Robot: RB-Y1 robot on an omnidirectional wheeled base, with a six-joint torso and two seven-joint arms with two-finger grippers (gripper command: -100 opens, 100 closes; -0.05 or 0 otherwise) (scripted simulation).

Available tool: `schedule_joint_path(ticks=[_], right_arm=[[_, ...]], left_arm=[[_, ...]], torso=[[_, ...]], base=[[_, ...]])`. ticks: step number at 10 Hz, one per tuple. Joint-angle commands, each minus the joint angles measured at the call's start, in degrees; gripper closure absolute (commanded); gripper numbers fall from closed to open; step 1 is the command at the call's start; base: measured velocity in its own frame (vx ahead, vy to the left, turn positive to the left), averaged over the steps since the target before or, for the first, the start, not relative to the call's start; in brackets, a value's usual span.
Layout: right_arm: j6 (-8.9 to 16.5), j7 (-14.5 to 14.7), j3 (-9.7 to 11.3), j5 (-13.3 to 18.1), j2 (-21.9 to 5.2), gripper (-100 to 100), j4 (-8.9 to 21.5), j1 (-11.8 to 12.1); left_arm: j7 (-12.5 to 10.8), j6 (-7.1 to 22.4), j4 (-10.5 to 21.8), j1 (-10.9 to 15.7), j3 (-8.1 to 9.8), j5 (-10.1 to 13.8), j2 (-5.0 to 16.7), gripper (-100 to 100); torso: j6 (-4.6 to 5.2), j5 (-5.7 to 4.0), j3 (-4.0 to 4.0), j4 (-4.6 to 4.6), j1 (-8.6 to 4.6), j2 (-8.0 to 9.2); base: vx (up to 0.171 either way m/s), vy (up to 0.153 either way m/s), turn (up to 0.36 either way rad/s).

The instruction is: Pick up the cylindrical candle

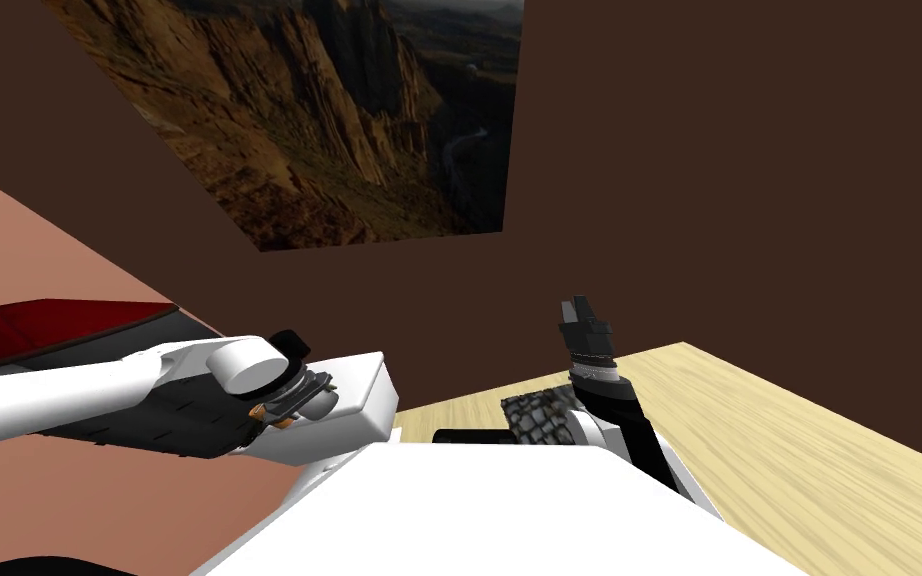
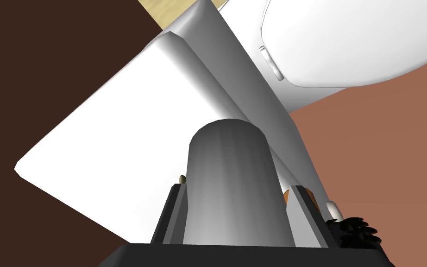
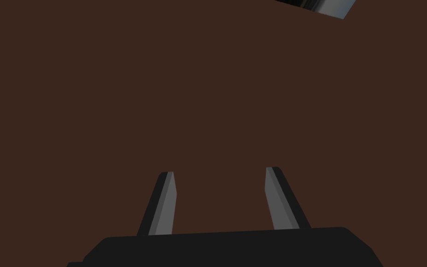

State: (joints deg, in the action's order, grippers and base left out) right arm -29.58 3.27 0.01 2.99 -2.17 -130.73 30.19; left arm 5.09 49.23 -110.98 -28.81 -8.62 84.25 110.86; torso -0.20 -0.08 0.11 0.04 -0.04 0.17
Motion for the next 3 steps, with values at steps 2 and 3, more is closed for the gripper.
schedule_joint_path(ticks=[2, 3], right_arm=[[0.0, 0.0, 0.0, 0.0, 0.0, 0, 0.0, 0.0], [0.0, 0.0, 0.0, 0.0, 0.0, 0, 0.0, 0.0]], left_arm=[[-0.4, 2.0, -0.7, 1.0, 1.27, -0.5, -1.0, 100], [-0.5, 2.6, -0.7, 1.1, 1.48, -0.6, -1.2, 0]], torso=[[0.02, 0.02, 0.01, 0.02, 0.02, 0.0], [0.0, 0.02, 0.0, 0.0, 0.06, -0.01]], base=[[-0.011, -0.003, 0.025], [0.0, 0.0, 0.0]])
